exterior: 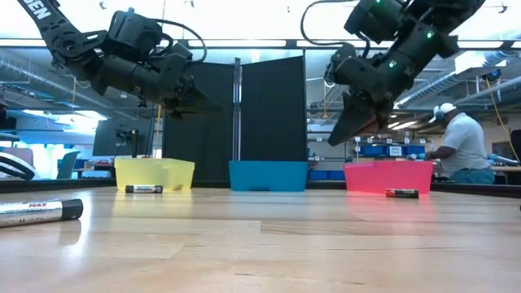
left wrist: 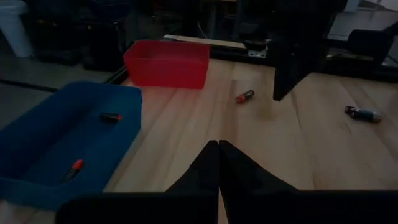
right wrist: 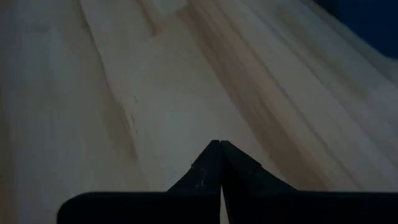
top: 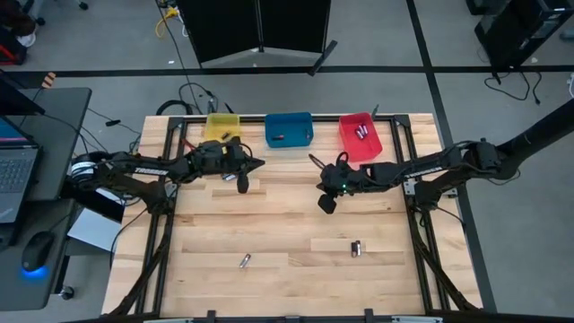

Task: Sort batteries
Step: Put the black battery into the yellow bin

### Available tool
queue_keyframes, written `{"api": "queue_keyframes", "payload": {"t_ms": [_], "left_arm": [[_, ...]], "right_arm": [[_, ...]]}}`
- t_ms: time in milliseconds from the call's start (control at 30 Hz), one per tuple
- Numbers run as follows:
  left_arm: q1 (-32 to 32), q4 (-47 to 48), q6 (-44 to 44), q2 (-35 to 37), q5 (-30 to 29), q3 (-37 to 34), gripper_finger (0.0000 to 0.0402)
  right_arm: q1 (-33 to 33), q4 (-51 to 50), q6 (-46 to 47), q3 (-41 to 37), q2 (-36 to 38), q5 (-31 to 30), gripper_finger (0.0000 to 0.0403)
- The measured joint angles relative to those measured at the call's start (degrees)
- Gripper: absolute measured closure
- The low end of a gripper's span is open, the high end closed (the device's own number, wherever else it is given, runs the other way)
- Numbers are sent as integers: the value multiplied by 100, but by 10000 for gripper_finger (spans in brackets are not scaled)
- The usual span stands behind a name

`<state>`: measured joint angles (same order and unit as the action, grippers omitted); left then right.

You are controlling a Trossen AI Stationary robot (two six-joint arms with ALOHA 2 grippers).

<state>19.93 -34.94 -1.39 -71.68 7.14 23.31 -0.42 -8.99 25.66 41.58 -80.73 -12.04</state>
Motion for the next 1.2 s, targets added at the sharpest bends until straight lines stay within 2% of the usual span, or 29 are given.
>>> {"api": "queue_keyframes", "payload": {"t_ms": [233,433,533,667,800,933,1067,1200], "left_arm": [[-18,-17,149,0,2,0,392],[-18,-100,349,0,-7,0,392],[-18,-138,417,0,-13,0,392],[-18,-139,418,0,-15,0,392],[-18,-137,418,0,-15,0,392],[-18,-127,418,-2,-16,0,392],[-18,-114,418,-2,-18,0,392],[-18,-116,418,-4,-18,0,392]], "right_arm": [[564,-1713,659,577,0,62,372],[1323,-2492,1182,706,0,937,325],[1766,-2537,1450,708,0,1081,282],[2206,-2540,1931,708,0,1102,201],[2479,-2538,1986,708,-11,1090,116],[2699,-2516,1986,708,-145,1084,59],[2856,-2556,1984,744,-471,1196,44],[2947,-3114,1797,1201,-931,1201,47]]}}
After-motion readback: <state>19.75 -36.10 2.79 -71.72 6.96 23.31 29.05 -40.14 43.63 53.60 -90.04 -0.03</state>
